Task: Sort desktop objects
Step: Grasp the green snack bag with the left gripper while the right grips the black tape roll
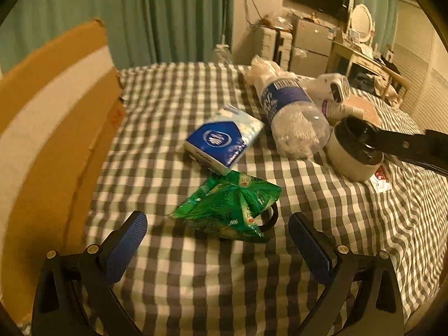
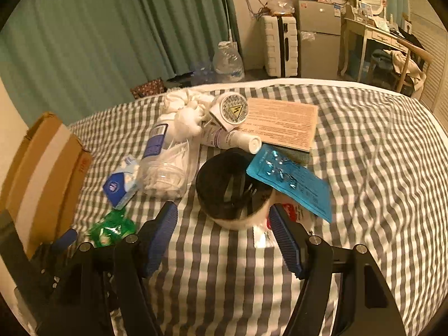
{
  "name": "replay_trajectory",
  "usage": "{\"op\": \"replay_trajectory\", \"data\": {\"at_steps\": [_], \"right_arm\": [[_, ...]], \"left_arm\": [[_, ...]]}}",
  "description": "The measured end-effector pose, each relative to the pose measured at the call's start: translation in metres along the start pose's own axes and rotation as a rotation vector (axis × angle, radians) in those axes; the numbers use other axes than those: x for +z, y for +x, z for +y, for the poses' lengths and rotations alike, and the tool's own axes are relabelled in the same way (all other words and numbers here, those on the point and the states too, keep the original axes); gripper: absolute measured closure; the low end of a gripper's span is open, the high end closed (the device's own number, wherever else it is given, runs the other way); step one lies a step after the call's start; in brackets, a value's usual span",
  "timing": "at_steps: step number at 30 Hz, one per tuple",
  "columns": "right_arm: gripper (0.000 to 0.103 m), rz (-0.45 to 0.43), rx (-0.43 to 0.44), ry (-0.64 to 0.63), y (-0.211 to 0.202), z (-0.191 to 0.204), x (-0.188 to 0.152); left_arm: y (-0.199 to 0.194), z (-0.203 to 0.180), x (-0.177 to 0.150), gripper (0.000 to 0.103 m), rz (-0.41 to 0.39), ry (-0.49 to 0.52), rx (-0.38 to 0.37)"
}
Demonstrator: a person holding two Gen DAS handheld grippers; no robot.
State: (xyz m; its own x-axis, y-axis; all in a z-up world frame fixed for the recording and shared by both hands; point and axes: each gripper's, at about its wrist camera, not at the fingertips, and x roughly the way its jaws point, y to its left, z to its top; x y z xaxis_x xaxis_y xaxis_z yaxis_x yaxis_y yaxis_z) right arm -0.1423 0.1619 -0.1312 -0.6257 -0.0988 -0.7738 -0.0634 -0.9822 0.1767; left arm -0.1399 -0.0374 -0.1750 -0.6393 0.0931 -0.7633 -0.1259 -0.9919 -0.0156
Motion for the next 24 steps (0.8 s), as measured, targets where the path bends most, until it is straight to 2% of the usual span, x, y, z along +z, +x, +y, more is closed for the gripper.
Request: {"op": "replay_trajectory", "data": {"at_steps": [4,8,10,12,13,15,19,24], "right_arm": [[0.035,0.019,0.001,0.002,0.016,0.002,0.002],[0.035,-0.001,-0.037,-0.030,0.024,0.006,0.007],[0.035,0.008,-0.051,-0.006,0.031,0.005,0.009],[0.035,0.011,-0.049,0.003,0.038,0.004,0.010],[0.036,0.012,-0.060,-0.005,0.041,0.005,0.011],[0.040,0.021,-0.080,-0.026,0.047,0.007,0.011],[0.043,0.008,-0.093,-0.049,0.047,0.010,0.009],[0.043,-0.010,-0.086,-0.065,0.029,0.014,0.004]], "left_arm": [[0.011,0.006,0.005,0.000,0.012,-0.018,-0.028],[0.024,0.020,0.007,0.009,0.060,-0.068,-0.076],[0.025,0.024,0.006,0.011,0.069,-0.083,-0.088],[0.023,0.022,0.006,0.019,0.059,-0.058,-0.096],[0.023,0.019,0.006,0.029,0.056,-0.037,-0.100],[0.023,0.012,0.005,0.031,0.055,0.018,-0.085],[0.019,0.006,0.001,0.054,0.044,0.066,-0.091],[0.009,0.018,0.000,0.055,0.048,0.019,-0.106]]}}
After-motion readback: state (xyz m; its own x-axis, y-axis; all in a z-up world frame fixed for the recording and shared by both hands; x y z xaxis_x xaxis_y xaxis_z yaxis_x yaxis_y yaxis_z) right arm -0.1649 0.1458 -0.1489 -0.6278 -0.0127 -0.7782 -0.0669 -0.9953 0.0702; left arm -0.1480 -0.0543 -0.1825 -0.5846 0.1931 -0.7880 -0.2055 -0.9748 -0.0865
